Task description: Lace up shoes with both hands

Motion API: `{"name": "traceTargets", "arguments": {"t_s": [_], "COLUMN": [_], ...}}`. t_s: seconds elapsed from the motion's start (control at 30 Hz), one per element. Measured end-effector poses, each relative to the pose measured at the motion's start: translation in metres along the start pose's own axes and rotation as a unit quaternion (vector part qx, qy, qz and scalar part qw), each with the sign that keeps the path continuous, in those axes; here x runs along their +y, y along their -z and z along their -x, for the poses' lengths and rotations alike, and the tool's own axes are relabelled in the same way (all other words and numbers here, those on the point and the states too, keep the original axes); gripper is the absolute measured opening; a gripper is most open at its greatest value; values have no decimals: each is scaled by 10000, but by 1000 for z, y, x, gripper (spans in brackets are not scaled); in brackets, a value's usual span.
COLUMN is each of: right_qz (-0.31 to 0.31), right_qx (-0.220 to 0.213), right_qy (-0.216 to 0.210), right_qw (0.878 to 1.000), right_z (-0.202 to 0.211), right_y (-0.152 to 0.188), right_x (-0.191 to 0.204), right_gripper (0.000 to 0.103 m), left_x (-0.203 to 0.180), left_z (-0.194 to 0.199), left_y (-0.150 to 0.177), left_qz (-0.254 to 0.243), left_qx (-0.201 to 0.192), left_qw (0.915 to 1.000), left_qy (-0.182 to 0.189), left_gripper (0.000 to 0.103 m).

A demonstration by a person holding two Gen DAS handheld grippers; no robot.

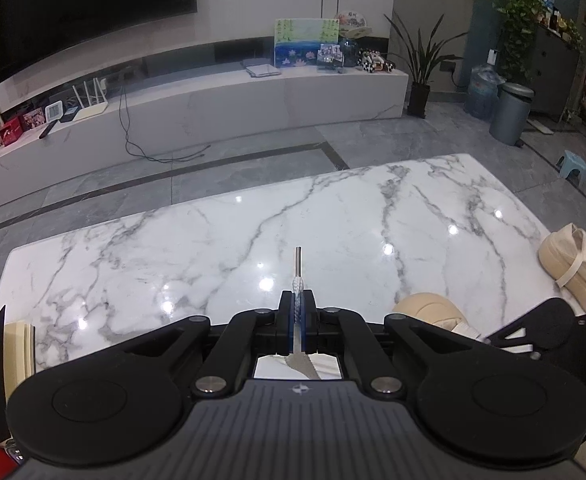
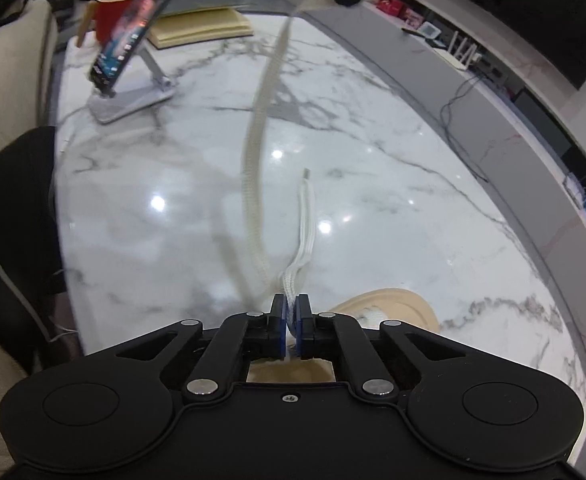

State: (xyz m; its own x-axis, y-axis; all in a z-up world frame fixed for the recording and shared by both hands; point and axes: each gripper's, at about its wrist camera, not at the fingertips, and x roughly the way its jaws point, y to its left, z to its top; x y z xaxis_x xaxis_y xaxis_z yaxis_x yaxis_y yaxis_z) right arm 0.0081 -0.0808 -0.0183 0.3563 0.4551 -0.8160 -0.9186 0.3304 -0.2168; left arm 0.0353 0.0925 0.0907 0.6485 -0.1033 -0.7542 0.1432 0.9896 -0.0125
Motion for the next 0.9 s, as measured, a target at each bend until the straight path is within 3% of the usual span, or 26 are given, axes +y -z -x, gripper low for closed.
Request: {"name": "traceTargets", "arguments": {"t_s": [0.17,0.33,0.43,0.53,0.6,0.67,0.77,0.9], "right_qz": [16,206,416,104,-30,-165,-348,443], "right_qx": [21,187,202,10,-89,-188,-327,-87], "right_qy": [-384,-1612,-1589,-1301,-1037,-773,-380,-99], "right_qw": [9993,9865,9862,9915,9946,9967,9981,9989], "right_z": [7,4,3,6,8,10,13,-2], "right_y": [6,13,14,10,7,5,1,-4], "right_x": [6,31,47,40,32,24,12,17], "right_gripper": [5,6,6,7,14,28,36,36], "left_x": [-1,0,-2,-4,-6,-7,-9,-11], "left_z": [-8,-17,-19,-21,-22,-23,-24,-25], "left_y": [5,10,12,15,16,16,17,18], "left_qz": [-47,-2,-27,-70,-85,-90,-98,-108], "left_qx": [121,233,288,347,369,380,396,418], "left_qw": [9999,9997,9996,9993,9992,9991,9990,9988], "left_qy": [6,39,64,93,114,137,172,219], "left_gripper": [2,2,2,2,2,2,2,2]}}
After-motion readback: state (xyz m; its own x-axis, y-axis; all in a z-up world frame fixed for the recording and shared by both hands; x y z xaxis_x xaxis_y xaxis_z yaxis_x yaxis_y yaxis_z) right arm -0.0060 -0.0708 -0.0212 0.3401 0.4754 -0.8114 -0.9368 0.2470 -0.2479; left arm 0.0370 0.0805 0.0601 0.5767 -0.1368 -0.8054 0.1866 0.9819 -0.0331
